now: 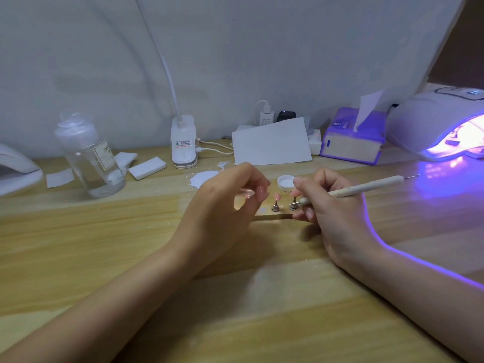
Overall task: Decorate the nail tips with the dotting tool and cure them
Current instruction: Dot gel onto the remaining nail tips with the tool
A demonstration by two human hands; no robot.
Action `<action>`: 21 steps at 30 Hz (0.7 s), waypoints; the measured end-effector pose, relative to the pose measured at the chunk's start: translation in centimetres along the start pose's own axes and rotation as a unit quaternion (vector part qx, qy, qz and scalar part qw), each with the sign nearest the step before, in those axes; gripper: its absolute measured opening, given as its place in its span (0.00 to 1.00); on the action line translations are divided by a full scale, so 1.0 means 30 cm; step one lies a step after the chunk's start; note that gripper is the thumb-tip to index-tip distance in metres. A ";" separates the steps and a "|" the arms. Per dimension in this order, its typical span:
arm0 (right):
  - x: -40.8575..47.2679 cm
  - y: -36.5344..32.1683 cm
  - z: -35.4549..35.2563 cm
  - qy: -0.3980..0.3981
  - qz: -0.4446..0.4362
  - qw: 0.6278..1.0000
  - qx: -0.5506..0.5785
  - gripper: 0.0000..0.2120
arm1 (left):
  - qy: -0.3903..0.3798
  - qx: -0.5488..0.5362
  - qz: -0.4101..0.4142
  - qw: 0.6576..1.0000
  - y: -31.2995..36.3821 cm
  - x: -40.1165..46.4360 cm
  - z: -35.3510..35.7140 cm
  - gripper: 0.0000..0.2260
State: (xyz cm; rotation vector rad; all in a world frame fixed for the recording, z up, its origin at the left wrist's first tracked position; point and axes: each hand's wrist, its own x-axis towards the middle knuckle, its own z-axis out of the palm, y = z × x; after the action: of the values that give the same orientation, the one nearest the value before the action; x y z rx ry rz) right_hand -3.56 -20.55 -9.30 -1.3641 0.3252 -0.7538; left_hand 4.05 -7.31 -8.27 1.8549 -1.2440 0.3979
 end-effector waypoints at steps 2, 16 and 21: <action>-0.004 -0.005 0.001 -0.004 -0.003 1.000 0.012 0.18 | -0.010 -0.104 -0.036 0.994 0.013 -0.025 0.001 0.10; -0.054 -0.038 0.023 -0.102 -0.050 0.993 -0.035 0.19 | -0.106 -0.199 -0.159 0.961 0.009 -0.054 0.021 0.07; -0.044 -0.025 0.022 -0.109 -0.055 0.991 -0.045 0.15 | -0.099 -0.163 -0.138 0.972 0.007 -0.056 0.025 0.09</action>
State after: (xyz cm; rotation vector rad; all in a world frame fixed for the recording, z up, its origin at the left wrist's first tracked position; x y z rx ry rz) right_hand -4.33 -19.20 -8.72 -1.5446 0.1125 -0.6789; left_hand 2.99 -6.91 -9.71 1.7759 -1.0817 -0.1414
